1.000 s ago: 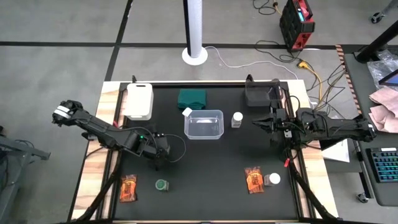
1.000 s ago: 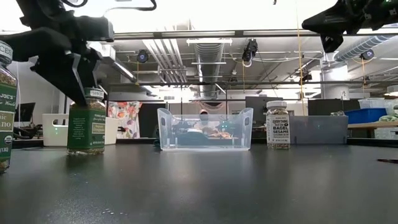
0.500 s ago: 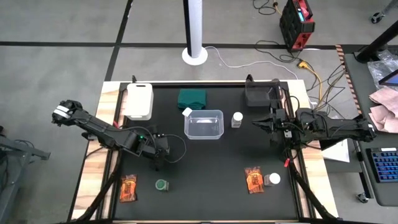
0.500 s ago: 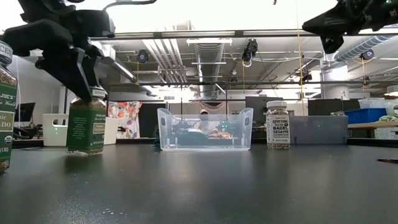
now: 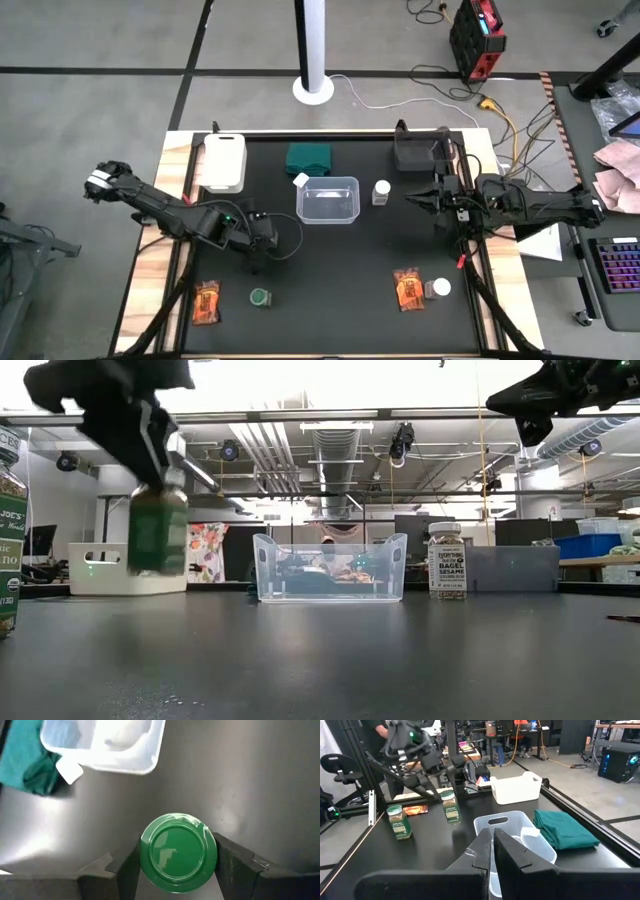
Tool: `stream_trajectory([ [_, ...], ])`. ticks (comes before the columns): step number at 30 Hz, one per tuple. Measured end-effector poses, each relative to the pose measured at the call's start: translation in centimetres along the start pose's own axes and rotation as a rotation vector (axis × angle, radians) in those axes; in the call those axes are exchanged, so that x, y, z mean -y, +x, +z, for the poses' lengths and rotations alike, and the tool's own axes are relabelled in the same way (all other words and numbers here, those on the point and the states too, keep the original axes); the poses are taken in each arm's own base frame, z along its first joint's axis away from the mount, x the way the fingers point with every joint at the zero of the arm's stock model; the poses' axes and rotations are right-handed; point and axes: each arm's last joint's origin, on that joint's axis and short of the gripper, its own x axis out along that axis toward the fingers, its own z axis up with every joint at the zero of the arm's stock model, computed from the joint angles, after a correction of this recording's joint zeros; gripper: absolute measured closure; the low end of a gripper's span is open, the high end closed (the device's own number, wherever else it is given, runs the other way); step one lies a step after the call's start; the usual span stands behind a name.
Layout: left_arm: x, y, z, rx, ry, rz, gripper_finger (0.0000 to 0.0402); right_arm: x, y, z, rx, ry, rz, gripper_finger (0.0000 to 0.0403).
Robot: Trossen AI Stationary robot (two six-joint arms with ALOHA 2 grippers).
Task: Sort spices by type
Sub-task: Put the top green spice bottle into the white bin
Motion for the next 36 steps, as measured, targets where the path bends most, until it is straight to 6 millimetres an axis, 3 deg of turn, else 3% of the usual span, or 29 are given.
stream_trajectory([
  [12, -1.0, -3.7, 3.7, 0.121, 0.041, 0.016, 0.0213, 0.0, 0.0, 0.0, 0.000, 0.010, 0.000, 0.0390],
  [21, -3.1, -6.3, 6.3, 0.188, -0.006, 0.036, 0.0213, 0.0, 0.0, 0.0, 0.000, 0.010, 0.000, 0.0390],
  [26, -5.0, -7.5, 7.8, 0.238, -0.116, 0.051, 0.0213, 0.0, 0.0, 0.0, 0.000, 0.009, 0.000, 0.0390],
  [36, -7.8, -8.1, 8.3, 0.185, -0.087, 0.117, 0.0209, 0.0, 0.0, 0.0, -0.003, 0.008, 0.000, 0.0390],
])
